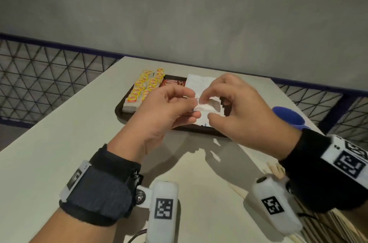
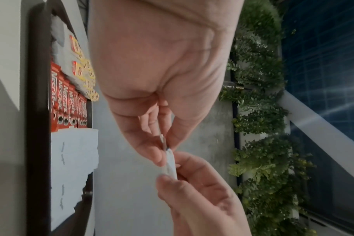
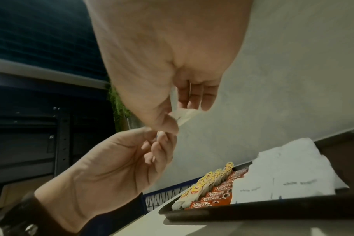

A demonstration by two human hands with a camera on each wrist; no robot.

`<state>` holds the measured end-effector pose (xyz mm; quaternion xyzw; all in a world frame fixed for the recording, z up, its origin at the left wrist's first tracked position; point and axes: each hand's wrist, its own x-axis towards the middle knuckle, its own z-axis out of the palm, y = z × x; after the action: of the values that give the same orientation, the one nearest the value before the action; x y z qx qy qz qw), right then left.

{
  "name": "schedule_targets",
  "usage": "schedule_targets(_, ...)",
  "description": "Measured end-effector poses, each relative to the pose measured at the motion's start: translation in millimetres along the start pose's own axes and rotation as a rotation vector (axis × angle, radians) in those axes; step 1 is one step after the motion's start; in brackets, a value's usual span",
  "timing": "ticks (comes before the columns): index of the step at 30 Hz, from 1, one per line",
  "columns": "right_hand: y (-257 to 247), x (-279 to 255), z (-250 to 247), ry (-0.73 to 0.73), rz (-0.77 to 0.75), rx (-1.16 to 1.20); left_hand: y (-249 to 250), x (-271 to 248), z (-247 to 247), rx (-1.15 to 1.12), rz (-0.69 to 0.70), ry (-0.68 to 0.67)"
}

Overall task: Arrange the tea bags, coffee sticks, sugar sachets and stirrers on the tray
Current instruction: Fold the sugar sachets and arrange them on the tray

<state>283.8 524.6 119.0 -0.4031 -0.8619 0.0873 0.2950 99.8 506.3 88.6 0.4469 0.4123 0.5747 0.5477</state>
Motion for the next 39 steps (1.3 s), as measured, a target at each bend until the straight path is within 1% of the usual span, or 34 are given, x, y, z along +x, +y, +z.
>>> schedule_targets(3,4.0,-0.9,-3.6,-0.002,0.231,0.229,-3.2,0.1,-0.4,0.073,0.058,0.004)
schedule_targets(4,4.1,0.4,-5.7,-0.021,0.302,0.347,-4.4,0.1,0.1,0.096,0.079,0.007)
schedule_targets(6,5.3,2.4,-11.4,-0.106,0.425,0.602,-6.3,-0.2,2.1,0.139,0.114,0.006)
schedule_targets(7,5.5,2.6,-14.0,-0.145,0.466,0.693,-6.6,-1.0,3.2,0.158,0.121,-0.003)
schedule_targets(8,7.3,2.7,-15.5,-0.16,0.481,0.727,-6.7,-1.5,4.4,0.17,0.123,-0.014)
schedule_targets(9,8.7,3.0,-16.4,-0.161,0.471,0.713,-6.5,-2.6,5.3,0.178,0.119,-0.026)
schedule_targets(11,12.5,6.4,-15.9,-0.171,0.439,0.614,-6.5,-4.0,7.0,0.194,0.107,-0.037)
schedule_targets(13,17.1,12.7,-17.1,-0.188,0.445,0.522,-6.9,-4.2,8.6,0.203,0.1,-0.015)
schedule_targets(15,26.0,21.9,-18.0,-0.188,0.491,0.447,-7.5,-2.1,8.5,0.177,0.09,0.052)
schedule_targets(18,49.1,34.9,-10.4,-0.166,0.636,0.384,-3.5,1.4,3.9,0.087,0.087,0.174)
schedule_targets(20,65.0,38.8,3.4,-0.218,0.682,0.317,1.1,1.7,-0.3,0.028,0.1,0.223)
schedule_targets(23,80.7,42.7,26.6,-0.329,0.644,0.147,5.5,1.0,-3.8,-0.029,0.104,0.253)
schedule_targets(27,88.1,52.8,40.8,-0.336,0.572,-0.002,6.4,3.4,-7.2,-0.013,0.115,0.273)
schedule_targets(29,90.1,56.3,44.5,-0.366,0.535,-0.082,6.6,3.5,-7.8,-0.001,0.118,0.284)
schedule_targets(33,90.5,56.9,42.1,-0.396,0.478,-0.191,7.8,2.8,-7.1,-0.001,0.115,0.293)
schedule_targets(39,92.0,46.2,38.7,-0.414,0.448,-0.313,9.2,1.3,-6.1,0.021,0.12,0.294)
